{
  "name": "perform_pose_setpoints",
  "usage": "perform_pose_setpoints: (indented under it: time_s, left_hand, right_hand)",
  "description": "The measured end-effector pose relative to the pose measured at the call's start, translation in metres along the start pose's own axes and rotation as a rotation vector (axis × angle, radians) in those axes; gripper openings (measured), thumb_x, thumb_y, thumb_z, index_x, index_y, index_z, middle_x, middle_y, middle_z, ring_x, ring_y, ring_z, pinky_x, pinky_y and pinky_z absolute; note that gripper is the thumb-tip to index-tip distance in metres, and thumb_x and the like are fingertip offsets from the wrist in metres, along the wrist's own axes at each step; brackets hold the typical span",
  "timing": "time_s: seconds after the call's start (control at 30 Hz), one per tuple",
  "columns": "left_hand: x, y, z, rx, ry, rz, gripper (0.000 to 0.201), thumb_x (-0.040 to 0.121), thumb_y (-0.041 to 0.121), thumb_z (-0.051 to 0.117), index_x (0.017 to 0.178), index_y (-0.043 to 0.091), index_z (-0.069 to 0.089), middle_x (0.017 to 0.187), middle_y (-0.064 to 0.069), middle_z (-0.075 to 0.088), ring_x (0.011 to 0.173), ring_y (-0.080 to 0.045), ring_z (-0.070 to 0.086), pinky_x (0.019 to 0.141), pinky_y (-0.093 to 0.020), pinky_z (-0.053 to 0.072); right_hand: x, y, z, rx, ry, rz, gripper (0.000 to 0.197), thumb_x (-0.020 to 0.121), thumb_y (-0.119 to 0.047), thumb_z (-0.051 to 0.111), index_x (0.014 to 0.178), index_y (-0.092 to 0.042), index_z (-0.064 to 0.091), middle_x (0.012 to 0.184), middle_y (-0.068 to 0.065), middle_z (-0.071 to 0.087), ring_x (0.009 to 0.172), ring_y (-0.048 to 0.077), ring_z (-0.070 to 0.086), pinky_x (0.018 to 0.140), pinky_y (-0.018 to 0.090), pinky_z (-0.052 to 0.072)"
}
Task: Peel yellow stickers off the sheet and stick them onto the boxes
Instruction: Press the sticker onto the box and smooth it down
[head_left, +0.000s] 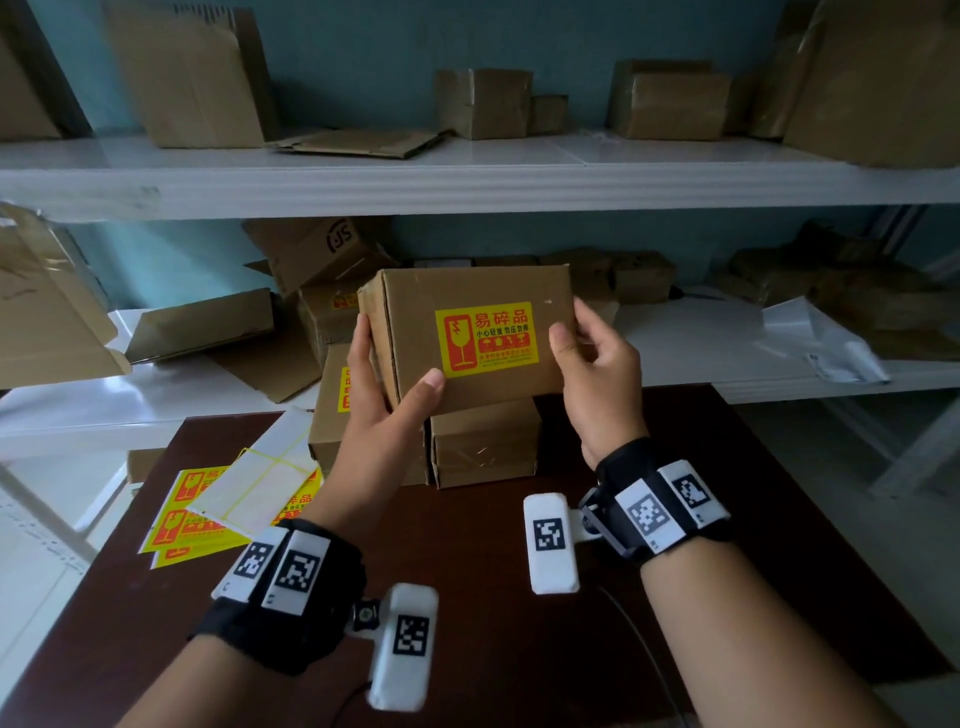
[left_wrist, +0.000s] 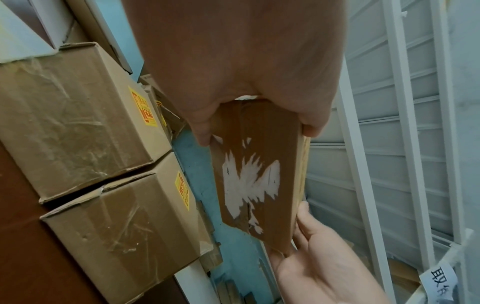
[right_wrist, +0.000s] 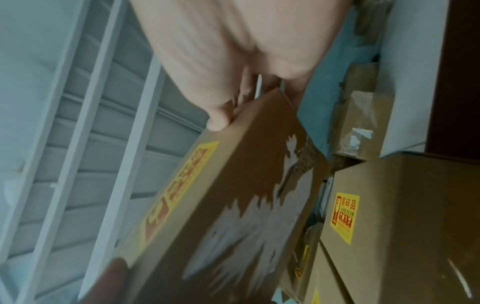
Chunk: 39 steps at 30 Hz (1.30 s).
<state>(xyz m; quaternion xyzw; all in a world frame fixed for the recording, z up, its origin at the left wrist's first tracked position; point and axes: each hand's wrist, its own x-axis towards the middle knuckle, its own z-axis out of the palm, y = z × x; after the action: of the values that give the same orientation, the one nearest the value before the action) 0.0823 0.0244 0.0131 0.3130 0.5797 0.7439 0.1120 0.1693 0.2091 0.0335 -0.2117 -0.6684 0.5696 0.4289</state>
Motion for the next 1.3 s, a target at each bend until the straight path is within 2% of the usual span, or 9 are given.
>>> perform_pose_setpoints:
  time_s: [0.17,0.43,0.5,0.63,0.8,0.9,1.0,1.2,1.3]
  left_hand:
    - [-0.002,-0.001,0.006,0.039,0.011,0.034,0.103,0.08,0.052,0.072,0.156,0.043,0.002,0.161,0.007,0.027,0.144,-0.01,0.036,0.117,-0.05,0.034]
    - [-0.002,0.004,0.005,0.095,-0.006,0.047,0.1,0.086,0.043,0.069,0.157,0.039,-0.002,0.158,0.012,0.027,0.138,0.003,0.04,0.114,-0.034,0.041]
    - [-0.003,0.003,0.008,0.167,0.007,0.059,0.101,0.087,0.045,0.069,0.157,0.038,-0.002,0.157,0.016,0.023,0.136,0.011,0.036,0.112,-0.024,0.04]
    - [-0.007,-0.002,0.011,0.265,0.027,0.047,0.103,0.074,0.071,0.068,0.15,0.057,0.0,0.161,0.013,0.019,0.148,-0.01,0.025,0.118,-0.047,0.032]
    - [-0.006,0.006,0.009,0.072,-0.002,0.038,0.099,0.09,0.033,0.07,0.158,0.035,-0.003,0.16,0.007,0.028,0.138,-0.002,0.042,0.107,-0.027,0.046]
    - [-0.002,0.006,0.005,0.029,0.007,0.007,0.101,0.083,0.043,0.069,0.156,0.042,0.0,0.161,0.007,0.029,0.141,-0.009,0.04,0.115,-0.043,0.038]
    - [-0.002,0.004,0.004,0.024,0.014,-0.029,0.101,0.08,0.048,0.069,0.155,0.047,0.0,0.16,0.007,0.03,0.141,-0.011,0.042,0.116,-0.045,0.037]
    - [0.0,0.005,-0.002,0.009,0.021,-0.062,0.09,0.089,0.037,0.064,0.155,0.047,0.004,0.156,0.01,0.037,0.134,-0.008,0.049,0.113,-0.04,0.04]
    - [0.0,0.005,-0.002,0.043,0.025,-0.041,0.091,0.086,0.043,0.066,0.155,0.048,0.006,0.158,0.013,0.033,0.138,-0.005,0.044,0.115,-0.043,0.038]
  right_hand:
    - [-0.006,0.002,0.008,-0.121,-0.047,-0.018,0.102,0.064,-0.077,0.075,0.15,-0.033,0.041,0.144,-0.009,0.056,0.132,0.011,0.053,0.109,0.045,0.047]
    - [-0.001,-0.002,-0.001,-0.045,-0.008,0.022,0.05,0.099,-0.037,0.059,0.146,-0.022,0.051,0.141,-0.002,0.06,0.13,0.013,0.056,0.109,0.044,0.048]
    - [-0.004,-0.006,0.001,-0.137,-0.053,0.056,0.08,0.09,-0.063,0.059,0.154,-0.021,0.037,0.156,0.0,0.044,0.142,0.016,0.042,0.118,0.045,0.037]
    - [-0.012,-0.004,0.009,-0.291,-0.092,0.04,0.134,0.053,-0.089,0.068,0.158,-0.026,0.015,0.162,0.001,0.031,0.149,0.02,0.031,0.119,0.047,0.033]
    - [-0.005,0.0,0.003,-0.178,0.0,0.006,0.098,0.067,-0.077,0.063,0.149,-0.026,0.046,0.145,-0.003,0.056,0.133,0.016,0.052,0.108,0.047,0.048]
    - [-0.005,-0.004,0.002,-0.164,-0.09,-0.024,0.085,0.087,-0.066,0.059,0.157,-0.027,0.031,0.159,-0.002,0.041,0.145,0.015,0.038,0.119,0.043,0.036]
    - [-0.008,-0.003,0.004,-0.232,-0.142,-0.039,0.105,0.076,-0.065,0.071,0.16,-0.031,0.018,0.165,-0.004,0.027,0.15,0.013,0.025,0.121,0.036,0.026]
    - [-0.004,-0.004,-0.002,-0.051,-0.064,-0.02,0.057,0.097,-0.027,0.065,0.15,-0.024,0.046,0.144,-0.006,0.057,0.129,0.008,0.056,0.11,0.042,0.048]
    - [-0.01,-0.009,0.001,-0.152,-0.129,-0.003,0.075,0.094,-0.049,0.063,0.157,-0.026,0.03,0.16,-0.003,0.038,0.145,0.014,0.038,0.119,0.043,0.035]
